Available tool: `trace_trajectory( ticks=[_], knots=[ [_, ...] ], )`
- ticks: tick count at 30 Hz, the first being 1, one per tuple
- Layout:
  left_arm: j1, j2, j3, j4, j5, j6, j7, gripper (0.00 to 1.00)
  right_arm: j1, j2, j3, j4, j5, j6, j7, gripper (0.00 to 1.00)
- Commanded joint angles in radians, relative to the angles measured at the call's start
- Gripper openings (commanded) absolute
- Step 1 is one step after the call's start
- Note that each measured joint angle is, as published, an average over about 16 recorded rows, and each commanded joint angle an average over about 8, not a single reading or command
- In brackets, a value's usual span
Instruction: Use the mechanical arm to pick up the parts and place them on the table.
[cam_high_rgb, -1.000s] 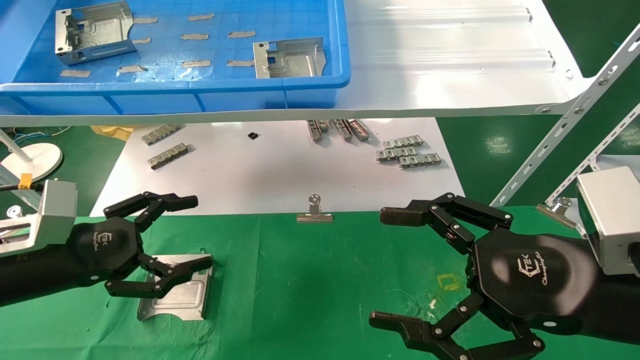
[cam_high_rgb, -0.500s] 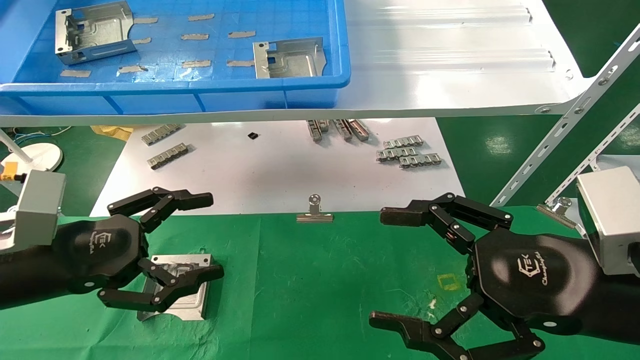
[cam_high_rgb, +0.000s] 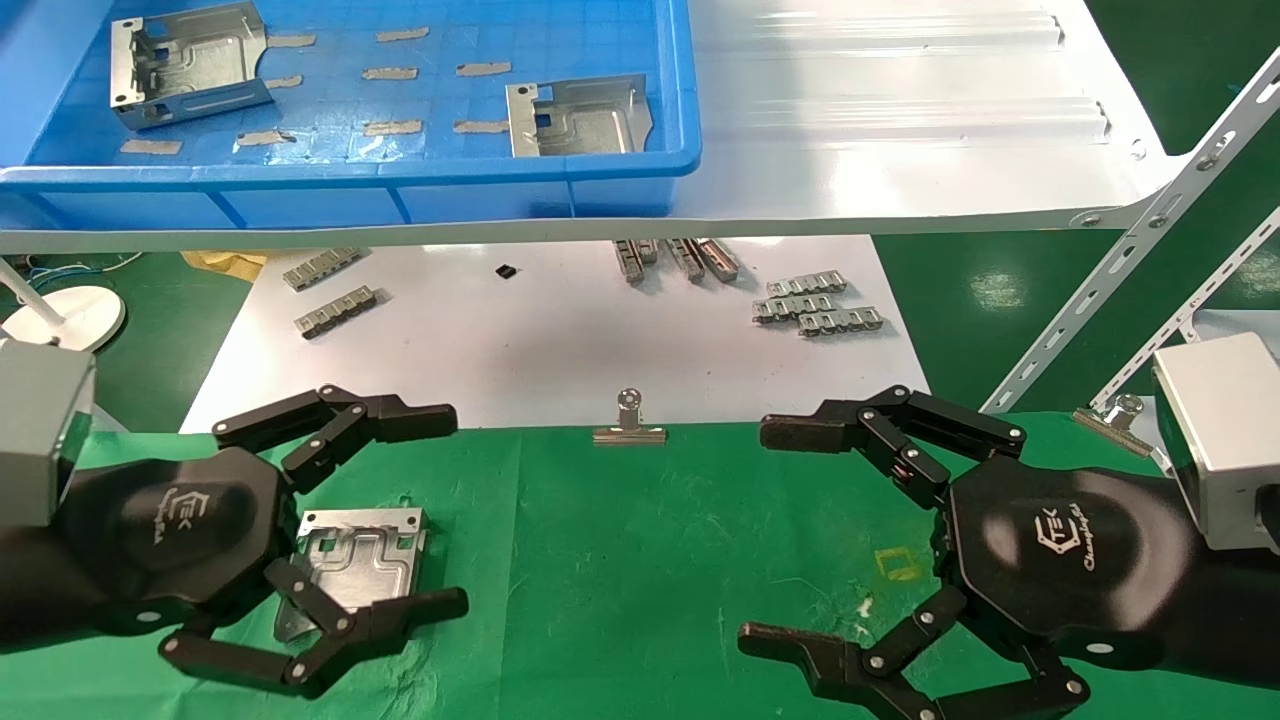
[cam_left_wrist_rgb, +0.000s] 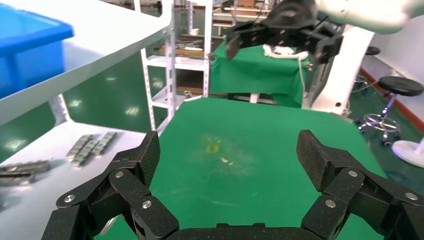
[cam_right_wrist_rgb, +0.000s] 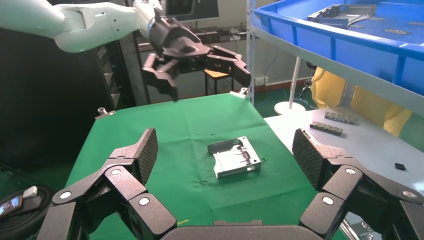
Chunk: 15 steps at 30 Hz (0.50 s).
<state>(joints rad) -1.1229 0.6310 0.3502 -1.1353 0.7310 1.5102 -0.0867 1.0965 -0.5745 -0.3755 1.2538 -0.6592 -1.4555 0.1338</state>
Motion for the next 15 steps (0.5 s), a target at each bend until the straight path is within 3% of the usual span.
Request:
trace_trajectory(
  ticks=[1, 15],
  knots=[
    [0.012, -0.005, -0.017, -0.036, 0.000, -0.003, -0.024, 1.00, 0.000, 0.000, 0.000, 0.000, 0.000, 0.000, 0.000, 1.00],
    [0.059, -0.024, -0.086, -0.185, -0.001, -0.016, -0.112, 1.00, 0.000, 0.000, 0.000, 0.000, 0.000, 0.000, 0.000, 1.00]
  ],
)
